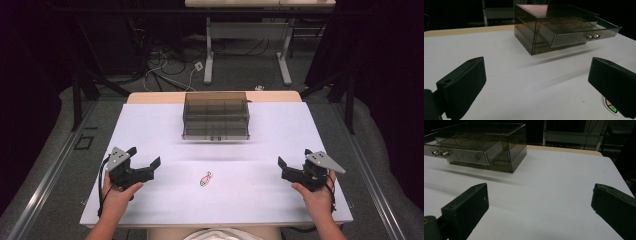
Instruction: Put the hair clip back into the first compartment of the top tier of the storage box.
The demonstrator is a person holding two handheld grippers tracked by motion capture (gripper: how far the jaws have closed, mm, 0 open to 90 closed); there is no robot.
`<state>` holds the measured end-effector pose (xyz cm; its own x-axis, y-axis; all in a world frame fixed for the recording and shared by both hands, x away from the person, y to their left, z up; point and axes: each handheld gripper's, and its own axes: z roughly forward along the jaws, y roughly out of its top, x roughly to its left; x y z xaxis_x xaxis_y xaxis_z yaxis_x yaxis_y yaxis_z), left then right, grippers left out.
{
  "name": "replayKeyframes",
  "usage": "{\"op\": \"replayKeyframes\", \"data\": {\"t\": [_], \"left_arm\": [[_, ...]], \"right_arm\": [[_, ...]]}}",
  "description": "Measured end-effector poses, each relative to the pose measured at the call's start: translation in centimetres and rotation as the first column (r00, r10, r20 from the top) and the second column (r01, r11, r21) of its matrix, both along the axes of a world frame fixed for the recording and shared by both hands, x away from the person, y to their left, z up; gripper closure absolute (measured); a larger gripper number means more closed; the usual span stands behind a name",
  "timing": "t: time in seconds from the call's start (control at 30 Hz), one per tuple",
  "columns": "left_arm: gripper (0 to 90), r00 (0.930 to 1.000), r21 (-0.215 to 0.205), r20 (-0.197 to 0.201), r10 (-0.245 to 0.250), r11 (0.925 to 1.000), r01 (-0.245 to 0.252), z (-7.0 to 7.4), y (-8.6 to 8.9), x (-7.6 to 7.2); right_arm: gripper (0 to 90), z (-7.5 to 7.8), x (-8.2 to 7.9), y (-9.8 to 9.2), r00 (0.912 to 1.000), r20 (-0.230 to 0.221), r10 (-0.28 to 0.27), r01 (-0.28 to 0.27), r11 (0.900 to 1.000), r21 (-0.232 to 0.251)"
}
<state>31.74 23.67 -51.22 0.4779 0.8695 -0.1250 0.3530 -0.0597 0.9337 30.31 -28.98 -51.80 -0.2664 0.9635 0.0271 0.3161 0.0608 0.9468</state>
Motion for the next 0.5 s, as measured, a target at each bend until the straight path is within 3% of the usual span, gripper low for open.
{"op": "replayKeyframes", "data": {"t": [0.07,0.33,0.5], "left_arm": [[2.0,1.0000,0.007,0.001,0.004,1.0000,-0.004,0.0,-0.1,0.1],[2.1,0.9998,0.031,-0.017,0.003,0.9995,-0.003,0.1,-0.7,0.0],[2.5,0.9997,0.053,-0.025,0.005,0.9986,-0.004,0.2,-1.3,-0.1]], "right_arm": [[1.0,0.0,-0.1,0.0,0.9999,-0.014,0.005,-0.005,1.000,-0.010],[1.2,-0.1,-0.2,0.0,0.9996,0.023,-0.013,0.013,1.000,-0.014],[1.2,0.0,-0.2,0.1,0.9998,0.020,0.000,0.001,1.000,-0.026]]}}
